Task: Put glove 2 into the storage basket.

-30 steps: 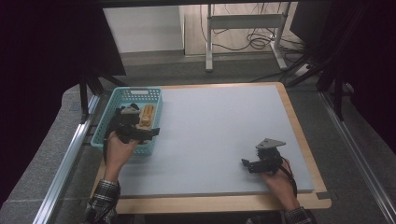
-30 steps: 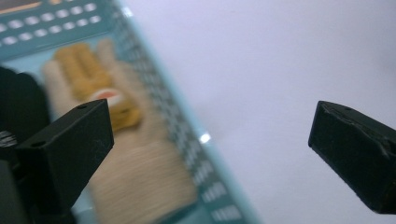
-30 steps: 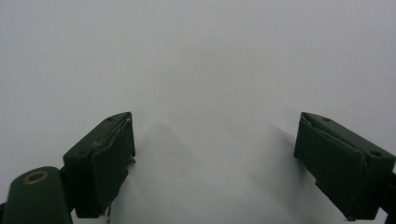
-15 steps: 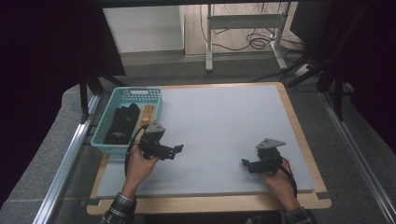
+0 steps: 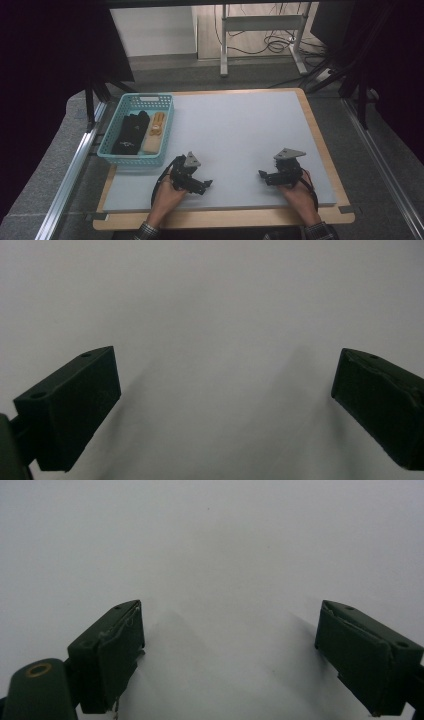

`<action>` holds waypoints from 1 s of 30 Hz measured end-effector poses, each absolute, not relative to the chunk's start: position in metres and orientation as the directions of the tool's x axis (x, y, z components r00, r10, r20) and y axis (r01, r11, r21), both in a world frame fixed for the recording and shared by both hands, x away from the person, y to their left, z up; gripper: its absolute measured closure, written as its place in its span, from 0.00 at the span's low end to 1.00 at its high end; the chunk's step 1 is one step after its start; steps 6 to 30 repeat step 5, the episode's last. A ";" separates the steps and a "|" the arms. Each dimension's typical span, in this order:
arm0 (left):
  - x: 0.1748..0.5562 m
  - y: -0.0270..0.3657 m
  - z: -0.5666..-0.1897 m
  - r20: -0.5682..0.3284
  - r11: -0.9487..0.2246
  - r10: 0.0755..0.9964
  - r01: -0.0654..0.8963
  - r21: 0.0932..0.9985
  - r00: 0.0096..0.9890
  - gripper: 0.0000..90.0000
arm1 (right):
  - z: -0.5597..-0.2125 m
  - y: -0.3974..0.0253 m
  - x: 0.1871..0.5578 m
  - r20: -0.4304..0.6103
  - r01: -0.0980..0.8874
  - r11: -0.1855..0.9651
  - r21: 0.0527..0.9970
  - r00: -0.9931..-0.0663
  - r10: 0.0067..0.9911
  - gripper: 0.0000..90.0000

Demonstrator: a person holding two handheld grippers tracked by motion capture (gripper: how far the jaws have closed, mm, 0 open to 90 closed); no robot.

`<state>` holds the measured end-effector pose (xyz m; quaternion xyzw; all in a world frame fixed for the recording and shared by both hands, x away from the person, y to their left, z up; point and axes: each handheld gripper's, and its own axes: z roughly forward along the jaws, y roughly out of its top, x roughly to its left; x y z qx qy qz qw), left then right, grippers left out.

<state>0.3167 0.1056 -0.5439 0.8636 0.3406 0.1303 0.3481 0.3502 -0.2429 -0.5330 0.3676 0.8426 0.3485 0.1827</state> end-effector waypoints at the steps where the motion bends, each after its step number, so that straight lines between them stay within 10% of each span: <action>1: 0.316 0.105 -0.546 -0.015 -0.523 0.679 0.497 0.692 0.734 0.00 | -0.533 -0.243 0.350 -0.051 0.492 0.487 0.722 -0.663 0.747 0.13; 30: 0.317 0.105 -0.547 -0.031 -0.515 0.681 0.508 0.691 0.732 0.00 | -0.533 -0.243 0.350 -0.051 0.494 0.486 0.721 -0.662 0.748 0.13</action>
